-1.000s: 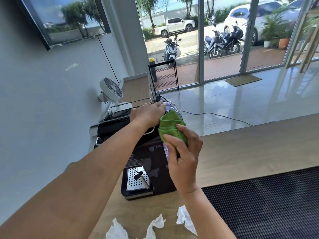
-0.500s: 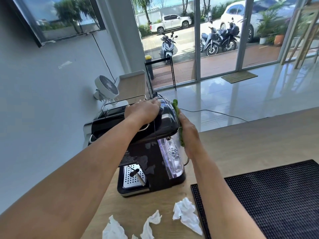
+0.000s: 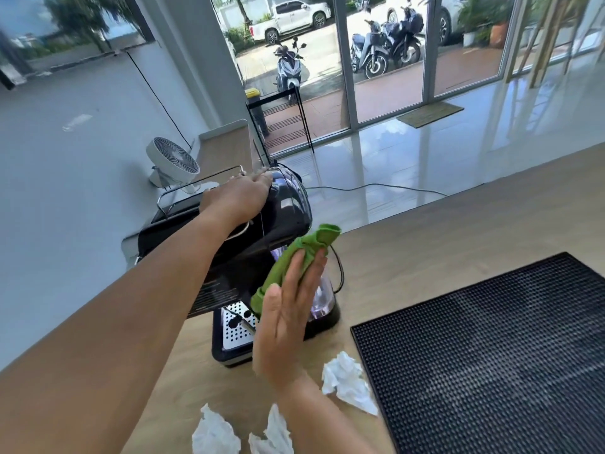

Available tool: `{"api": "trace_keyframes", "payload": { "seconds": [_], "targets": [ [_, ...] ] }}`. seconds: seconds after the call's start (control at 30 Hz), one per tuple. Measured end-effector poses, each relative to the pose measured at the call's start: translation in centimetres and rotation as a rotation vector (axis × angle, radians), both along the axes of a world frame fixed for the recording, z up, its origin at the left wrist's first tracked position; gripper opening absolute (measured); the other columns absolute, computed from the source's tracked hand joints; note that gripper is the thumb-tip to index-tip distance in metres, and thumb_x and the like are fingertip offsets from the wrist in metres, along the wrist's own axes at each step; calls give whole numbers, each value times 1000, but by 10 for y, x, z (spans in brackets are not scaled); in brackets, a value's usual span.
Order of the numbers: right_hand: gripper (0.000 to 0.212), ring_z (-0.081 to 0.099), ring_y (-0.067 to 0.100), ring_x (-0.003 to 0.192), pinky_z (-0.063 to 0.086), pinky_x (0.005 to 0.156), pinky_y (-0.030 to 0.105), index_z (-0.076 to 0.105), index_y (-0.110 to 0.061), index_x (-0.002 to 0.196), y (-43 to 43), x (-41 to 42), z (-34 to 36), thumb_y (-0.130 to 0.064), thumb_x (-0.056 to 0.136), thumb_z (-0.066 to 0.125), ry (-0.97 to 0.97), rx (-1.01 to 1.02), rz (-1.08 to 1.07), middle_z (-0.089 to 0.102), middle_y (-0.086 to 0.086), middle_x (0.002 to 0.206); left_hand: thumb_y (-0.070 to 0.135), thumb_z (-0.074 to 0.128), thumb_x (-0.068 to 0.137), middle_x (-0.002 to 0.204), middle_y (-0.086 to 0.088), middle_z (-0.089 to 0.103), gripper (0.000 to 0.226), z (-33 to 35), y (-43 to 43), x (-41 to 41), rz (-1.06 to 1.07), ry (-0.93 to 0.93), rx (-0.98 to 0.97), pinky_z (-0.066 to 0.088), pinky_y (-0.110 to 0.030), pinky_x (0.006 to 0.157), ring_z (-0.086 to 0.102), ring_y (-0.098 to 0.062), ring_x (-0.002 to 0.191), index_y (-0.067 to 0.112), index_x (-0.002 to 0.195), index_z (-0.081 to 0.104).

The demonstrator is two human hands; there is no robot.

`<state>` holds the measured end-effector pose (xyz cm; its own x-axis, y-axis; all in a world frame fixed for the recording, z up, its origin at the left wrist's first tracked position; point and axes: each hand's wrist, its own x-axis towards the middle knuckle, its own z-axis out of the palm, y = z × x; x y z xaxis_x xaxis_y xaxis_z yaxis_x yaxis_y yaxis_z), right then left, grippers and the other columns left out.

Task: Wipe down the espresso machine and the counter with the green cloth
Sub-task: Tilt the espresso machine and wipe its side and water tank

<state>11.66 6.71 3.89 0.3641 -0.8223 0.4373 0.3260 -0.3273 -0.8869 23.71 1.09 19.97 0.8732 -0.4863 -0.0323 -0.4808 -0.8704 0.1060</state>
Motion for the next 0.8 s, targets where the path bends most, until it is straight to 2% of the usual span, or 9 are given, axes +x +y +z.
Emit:
{"api": "trace_keyframes", "payload": {
  "seconds": [0.1, 0.23, 0.27, 0.33, 0.47, 0.57, 0.67, 0.73, 0.8],
  "targets": [
    [53, 12, 14, 152, 8, 123, 48, 20, -17, 156, -40, 12, 13, -26, 104, 25, -59, 135, -59, 19, -3, 164, 56, 13, 99, 160, 5, 17, 49, -2, -1, 1, -12, -4, -1, 14, -44, 116, 17, -21, 147, 49, 146, 23],
    [50, 55, 10, 121, 39, 105, 34, 61, -19, 129, -85, 28, -6, -40, 99, 28, -23, 533, 0, 64, -3, 128, 57, 13, 98, 160, 6, 17, 50, -3, -2, 3, -13, 4, -12, 12, -45, 116, 18, -22, 147, 48, 146, 24],
    [53, 58, 15, 116, 43, 101, 35, 64, -17, 125, -86, 28, -19, -44, 97, 27, 24, 621, 5, 66, 1, 123, 57, 14, 99, 160, 7, 17, 50, -3, -2, 4, -14, 3, -23, 12, -44, 117, 18, -21, 147, 47, 146, 25],
    [53, 52, 14, 127, 41, 108, 39, 57, -20, 134, -71, 22, -44, -43, 100, 24, 83, 672, -33, 59, 2, 135, 55, 14, 99, 159, 10, 19, 50, -3, -2, 3, -23, 0, -27, 12, -44, 117, 18, -19, 147, 45, 147, 26],
    [60, 8, 2, 150, 10, 124, 38, 14, -33, 154, -17, 5, -37, -52, 97, 20, 93, 505, -88, 11, -14, 163, 58, 15, 98, 160, 6, 19, 51, -6, -2, 8, -23, 0, -28, 13, -45, 118, 20, -21, 147, 46, 147, 26],
    [57, -6, 2, 150, -2, 123, 30, 7, -29, 155, -16, 3, 2, -43, 102, 20, -29, 307, 27, 0, -17, 164, 59, 14, 97, 160, 5, 18, 52, -7, -1, 12, -37, 12, -43, 11, -47, 119, 17, -21, 147, 46, 147, 25],
    [45, 24, 5, 147, 18, 120, 32, 34, -28, 150, -54, 13, 10, -27, 106, 25, -128, 266, -14, 35, -20, 154, 58, 15, 98, 160, 6, 17, 52, -8, -1, 12, -39, 31, -67, 10, -47, 119, 15, -20, 148, 44, 147, 26],
    [43, 50, 6, 129, 39, 110, 35, 54, -28, 135, -73, 25, -21, -36, 103, 27, -77, 403, -47, 58, -15, 134, 57, 15, 98, 160, 5, 18, 52, -7, -2, 9, -36, 34, -72, 10, -48, 119, 15, -20, 148, 44, 147, 26],
    [57, 56, 14, 121, 45, 103, 45, 59, -21, 131, -70, 26, -56, -49, 99, 21, 64, 551, -72, 63, 0, 129, 54, 15, 100, 159, 7, 19, 50, -5, -3, 5, -30, 17, -53, 10, -46, 119, 16, -19, 147, 43, 148, 26]
  ]
}}
